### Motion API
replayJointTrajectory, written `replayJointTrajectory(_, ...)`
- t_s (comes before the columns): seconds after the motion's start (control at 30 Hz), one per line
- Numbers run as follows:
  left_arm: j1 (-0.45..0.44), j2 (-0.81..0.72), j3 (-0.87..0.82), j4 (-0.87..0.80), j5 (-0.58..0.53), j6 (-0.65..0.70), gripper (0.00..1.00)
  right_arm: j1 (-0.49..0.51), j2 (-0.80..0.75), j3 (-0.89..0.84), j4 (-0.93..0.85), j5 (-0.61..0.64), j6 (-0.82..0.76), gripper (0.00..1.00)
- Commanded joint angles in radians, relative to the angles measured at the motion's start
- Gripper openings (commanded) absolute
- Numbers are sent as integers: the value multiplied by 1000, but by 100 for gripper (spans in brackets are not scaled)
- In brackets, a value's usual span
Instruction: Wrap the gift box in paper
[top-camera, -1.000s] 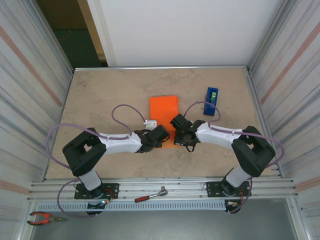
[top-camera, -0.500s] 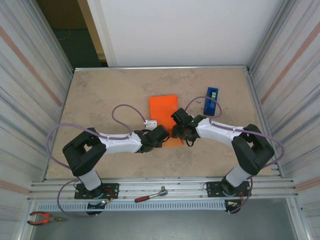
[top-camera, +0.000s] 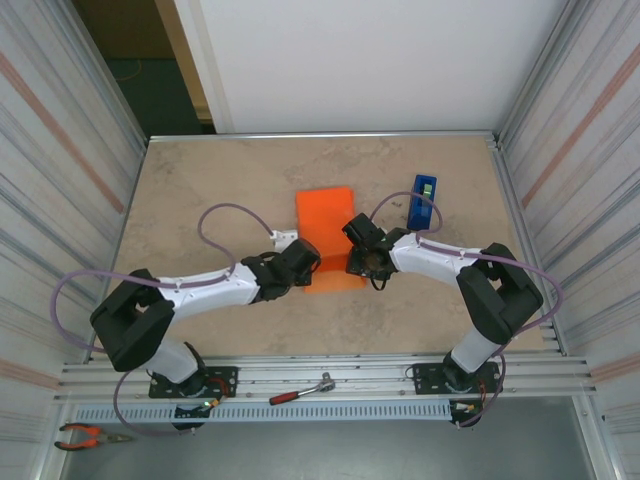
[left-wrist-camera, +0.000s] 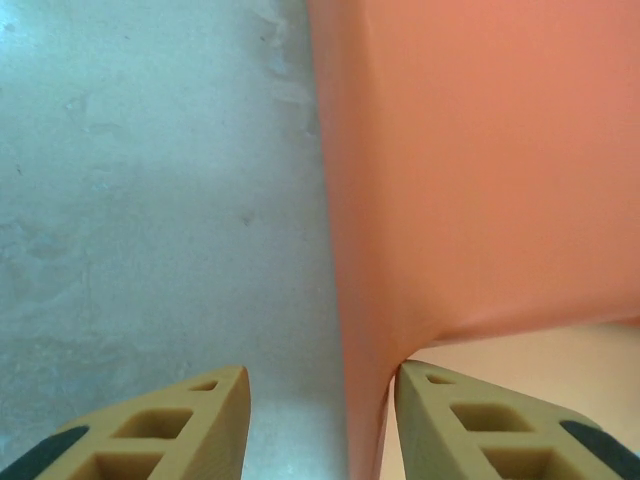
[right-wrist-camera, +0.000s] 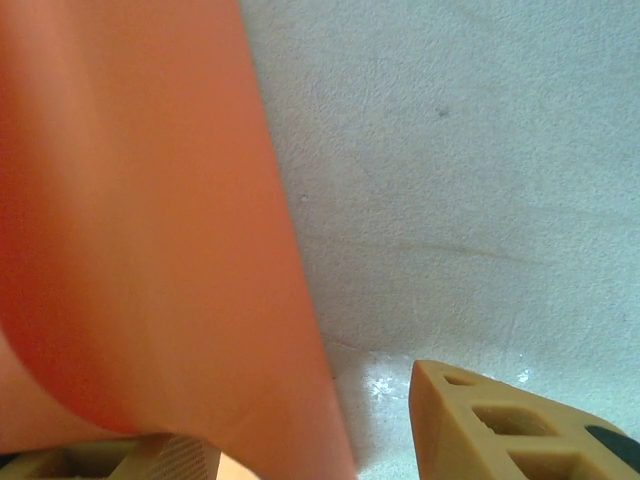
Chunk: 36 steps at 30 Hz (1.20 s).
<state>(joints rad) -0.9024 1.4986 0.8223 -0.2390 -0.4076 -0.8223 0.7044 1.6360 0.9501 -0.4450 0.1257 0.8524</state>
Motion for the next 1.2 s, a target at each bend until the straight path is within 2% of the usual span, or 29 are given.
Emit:
replayJointTrajectory(0.0,5,7,-5,1,11,36,42,2,12,-6,1,-9,-7,49)
replayJointTrajectory(0.2,4,69,13,32,13,28,38,13,10,-7,5,-11,-3,48)
replayJointTrajectory(0.57,-31,177,76,15,-112,-4,19,23,29,-13,23,-20,6,44)
replayJointTrajectory(0.77,-51,191,85,12,-132,-12,7,27,32,-7,25,-22,7,43)
replayJointTrajectory(0.87,-52,197,92,-4,-139,-17,13,26,36,-6,23,-24,5,43)
replayJointTrajectory(0.93,-52,205,101,-24,-147,-21,27,26,37,-4,23,-24,5,42)
replayJointTrajectory(0.97,-53,208,104,-30,-151,-23,31,27,39,-4,22,-24,5,42)
replayJointTrajectory(1.03,-52,210,106,-33,-157,-19,31,28,41,-2,22,-25,5,42)
replayJointTrajectory(1.07,-52,214,106,-29,-157,-15,24,28,41,-2,22,-26,5,42)
replayJointTrajectory(1.13,-53,220,105,-15,-153,-2,0,27,41,1,19,-25,4,42)
replayJointTrajectory(1.17,-52,222,106,-15,-149,-2,0,28,40,3,18,-26,3,42)
